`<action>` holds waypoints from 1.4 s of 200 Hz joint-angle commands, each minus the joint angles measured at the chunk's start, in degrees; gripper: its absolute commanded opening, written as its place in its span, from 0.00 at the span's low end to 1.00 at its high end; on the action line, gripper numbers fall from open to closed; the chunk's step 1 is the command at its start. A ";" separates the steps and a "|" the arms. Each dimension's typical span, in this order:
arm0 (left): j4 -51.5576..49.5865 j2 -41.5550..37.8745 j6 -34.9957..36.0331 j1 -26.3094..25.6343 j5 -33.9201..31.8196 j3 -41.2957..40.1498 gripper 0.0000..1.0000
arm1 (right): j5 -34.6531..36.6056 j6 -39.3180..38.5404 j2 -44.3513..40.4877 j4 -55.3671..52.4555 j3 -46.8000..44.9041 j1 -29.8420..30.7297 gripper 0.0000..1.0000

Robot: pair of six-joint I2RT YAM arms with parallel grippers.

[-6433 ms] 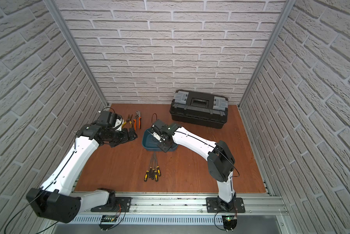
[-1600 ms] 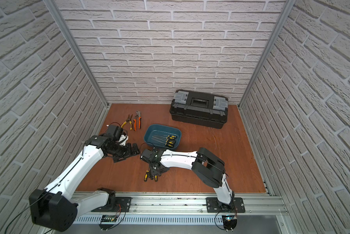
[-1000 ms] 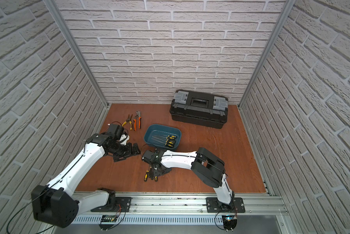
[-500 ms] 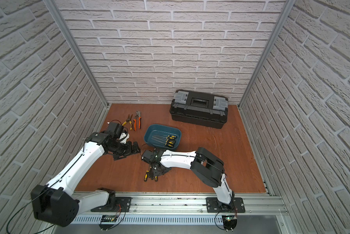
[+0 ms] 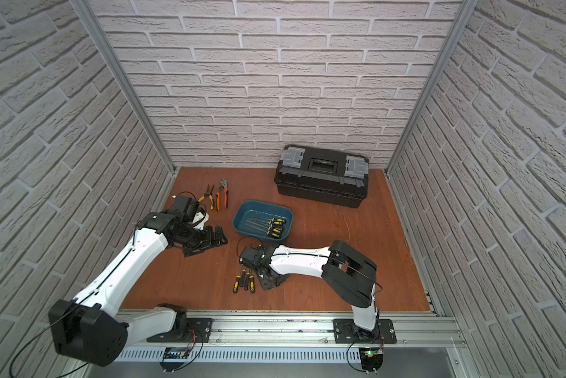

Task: Put the file tool into the storage box
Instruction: Pick up the file tool from the center of the board, then place the file tool in the storage box.

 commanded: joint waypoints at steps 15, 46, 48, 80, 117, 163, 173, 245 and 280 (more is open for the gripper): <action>-0.50 -1.41 0.41 0.25 -0.23 1.36 0.98 | 1.58 -5.24 -6.51 -2.17 -1.90 0.49 0.10; -0.17 -2.13 -0.36 0.21 -0.69 1.71 0.98 | 1.27 -10.27 -11.43 -3.22 -3.37 0.95 0.10; -0.15 -2.19 -0.48 0.18 -0.68 1.69 0.98 | 1.27 -10.55 -11.71 -3.33 -3.41 0.93 0.10; 1.07 -3.11 -1.56 0.30 -0.50 1.67 0.98 | 1.53 -15.65 -16.14 -5.44 -2.62 0.93 0.10; 2.85 -2.84 -2.69 0.89 -0.33 2.91 0.98 | 3.38 -20.97 -17.23 -7.77 2.56 0.52 0.11; 4.53 1.59 -1.68 1.60 1.66 7.15 0.98 | 4.99 -29.83 -11.27 -8.72 13.03 -4.51 0.12; 4.19 2.54 -1.14 1.72 1.57 8.34 0.98 | 3.94 -31.81 -9.71 -8.38 15.23 -6.21 0.11; 0.61 6.31 1.20 3.32 1.12 13.72 0.98 | -2.83 -44.04 2.08 -3.13 24.12 -16.81 0.10; -1.26 7.17 1.97 3.54 0.87 14.92 0.98 | -4.43 -48.14 6.17 -1.43 26.60 -19.36 0.10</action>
